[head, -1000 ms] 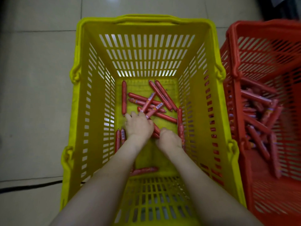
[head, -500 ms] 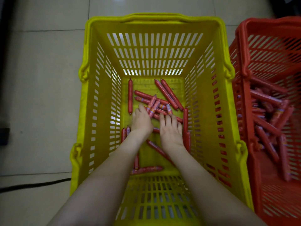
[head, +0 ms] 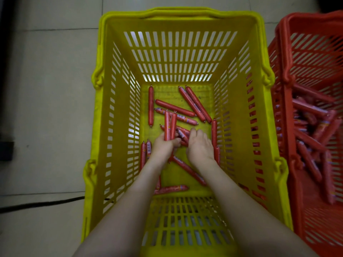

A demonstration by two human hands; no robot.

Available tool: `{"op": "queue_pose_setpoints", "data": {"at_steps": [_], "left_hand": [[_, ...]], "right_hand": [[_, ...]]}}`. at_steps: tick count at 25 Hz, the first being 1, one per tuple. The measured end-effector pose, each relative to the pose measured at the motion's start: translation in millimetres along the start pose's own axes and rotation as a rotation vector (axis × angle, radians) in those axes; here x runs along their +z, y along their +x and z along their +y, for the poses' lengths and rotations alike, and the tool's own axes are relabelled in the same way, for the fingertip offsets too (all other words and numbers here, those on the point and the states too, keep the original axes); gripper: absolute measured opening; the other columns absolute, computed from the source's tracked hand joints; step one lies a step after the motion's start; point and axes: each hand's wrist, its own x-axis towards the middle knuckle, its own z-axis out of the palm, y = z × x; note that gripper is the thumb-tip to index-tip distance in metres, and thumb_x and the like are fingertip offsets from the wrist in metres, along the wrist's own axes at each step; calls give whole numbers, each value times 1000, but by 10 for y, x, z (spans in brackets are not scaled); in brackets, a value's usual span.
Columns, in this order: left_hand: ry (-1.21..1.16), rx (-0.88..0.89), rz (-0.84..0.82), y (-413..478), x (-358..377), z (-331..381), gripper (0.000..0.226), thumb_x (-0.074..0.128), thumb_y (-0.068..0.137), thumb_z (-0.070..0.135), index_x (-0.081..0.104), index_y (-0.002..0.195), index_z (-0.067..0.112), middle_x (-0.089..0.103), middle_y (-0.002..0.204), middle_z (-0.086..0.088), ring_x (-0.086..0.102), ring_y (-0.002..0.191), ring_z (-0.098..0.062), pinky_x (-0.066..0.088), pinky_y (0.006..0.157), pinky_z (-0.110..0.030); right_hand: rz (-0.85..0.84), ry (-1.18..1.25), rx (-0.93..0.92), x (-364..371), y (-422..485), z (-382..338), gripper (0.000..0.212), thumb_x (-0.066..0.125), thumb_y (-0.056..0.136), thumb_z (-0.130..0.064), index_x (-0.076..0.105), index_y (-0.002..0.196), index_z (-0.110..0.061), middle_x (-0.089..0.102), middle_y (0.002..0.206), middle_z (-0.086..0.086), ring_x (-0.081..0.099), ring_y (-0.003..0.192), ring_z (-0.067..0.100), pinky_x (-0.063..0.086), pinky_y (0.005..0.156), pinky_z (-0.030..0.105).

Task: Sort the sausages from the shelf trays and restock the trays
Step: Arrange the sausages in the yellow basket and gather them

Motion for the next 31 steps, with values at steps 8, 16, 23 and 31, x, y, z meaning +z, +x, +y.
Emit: {"op": "queue_pose_setpoints", "data": {"at_steps": [8, 16, 23, 31], "left_hand": [[-64, -4, -96, -19, -134, -21, 19, 64, 86, 1, 60, 95, 17, 68, 87, -3, 66, 74, -10, 53, 68, -20], [-303, 11, -219, -187, -21, 339, 19, 59, 87, 0, 61, 104, 9, 71, 87, -7, 68, 77, -16, 55, 79, -32], [-296, 241, -421, -1409, 185, 1338, 42, 62, 80, 5, 56, 121, -1, 66, 112, -19, 65, 98, -26, 53, 91, -37], [-134, 410, -855, -3681, 690, 1901, 28, 60, 86, -1, 61, 111, 10, 71, 102, -12, 69, 88, -23, 58, 75, -33]], "right_hand": [[-229, 130, 139, -11, 4, 62, 42, 60, 85, -18, 40, 120, -8, 56, 120, 13, 52, 116, 32, 41, 92, 36], [-161, 1486, 358, -720, -48, -105, 13, 63, 83, 3, 68, 93, -5, 69, 77, 5, 66, 63, 14, 56, 61, 21], [-3, 1635, 196, -2058, -786, 24, 23, 66, 83, -2, 67, 105, -1, 72, 98, 17, 70, 89, 28, 56, 82, 39], [339, 1647, 11, -3601, -3125, 441, 20, 58, 87, -1, 66, 105, -5, 72, 101, 16, 69, 93, 29, 56, 85, 42]]}}
